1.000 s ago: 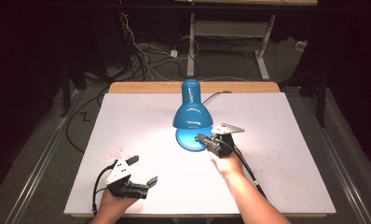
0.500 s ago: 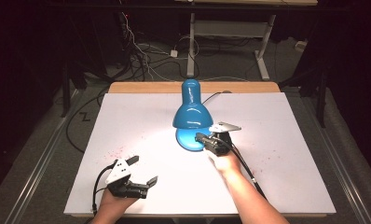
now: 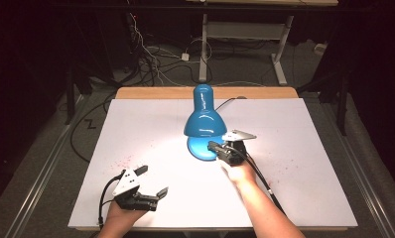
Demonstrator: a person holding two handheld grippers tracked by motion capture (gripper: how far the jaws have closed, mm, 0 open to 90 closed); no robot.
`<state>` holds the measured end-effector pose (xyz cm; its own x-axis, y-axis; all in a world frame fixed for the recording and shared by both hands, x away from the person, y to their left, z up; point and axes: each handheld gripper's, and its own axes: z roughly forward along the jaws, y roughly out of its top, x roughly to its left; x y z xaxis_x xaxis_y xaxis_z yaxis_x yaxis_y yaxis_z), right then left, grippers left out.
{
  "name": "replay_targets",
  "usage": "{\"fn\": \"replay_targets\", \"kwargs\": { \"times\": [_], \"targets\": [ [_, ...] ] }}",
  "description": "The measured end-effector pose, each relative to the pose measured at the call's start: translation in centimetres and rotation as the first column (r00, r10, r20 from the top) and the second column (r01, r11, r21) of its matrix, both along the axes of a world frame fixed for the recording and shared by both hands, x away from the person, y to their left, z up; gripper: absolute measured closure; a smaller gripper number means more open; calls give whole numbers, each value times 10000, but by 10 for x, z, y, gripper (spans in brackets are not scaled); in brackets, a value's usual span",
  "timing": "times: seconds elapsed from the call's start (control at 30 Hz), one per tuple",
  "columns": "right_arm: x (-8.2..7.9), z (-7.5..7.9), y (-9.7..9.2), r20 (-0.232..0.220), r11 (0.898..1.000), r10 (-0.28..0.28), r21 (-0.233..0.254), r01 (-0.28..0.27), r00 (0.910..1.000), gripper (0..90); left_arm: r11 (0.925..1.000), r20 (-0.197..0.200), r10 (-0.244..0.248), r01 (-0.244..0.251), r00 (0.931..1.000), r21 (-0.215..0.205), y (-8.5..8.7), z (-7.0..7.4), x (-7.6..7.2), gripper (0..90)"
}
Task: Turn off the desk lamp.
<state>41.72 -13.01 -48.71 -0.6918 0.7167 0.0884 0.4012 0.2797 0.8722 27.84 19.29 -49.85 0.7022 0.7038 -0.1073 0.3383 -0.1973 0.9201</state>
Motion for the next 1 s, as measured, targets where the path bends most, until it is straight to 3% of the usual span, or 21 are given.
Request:
{"fn": "replay_targets", "kwargs": {
  "times": [0.3,0.83,1.0],
  "targets": [
    [4,0,1,-181,9997,-229,-59,228,9996,900,10000,-5,8,-8,10000,-15,0,0,0,0],
    [1,1,3,4,9996,-178,-237,178,9998,900,9999,-32,4,-4,10000,-167,1,0,0,0],
    [-3,7,2,210,9998,-75,-157,78,9998,900,9997,-66,12,-14,10000,-245,1,0,0,0]
  ]
}}
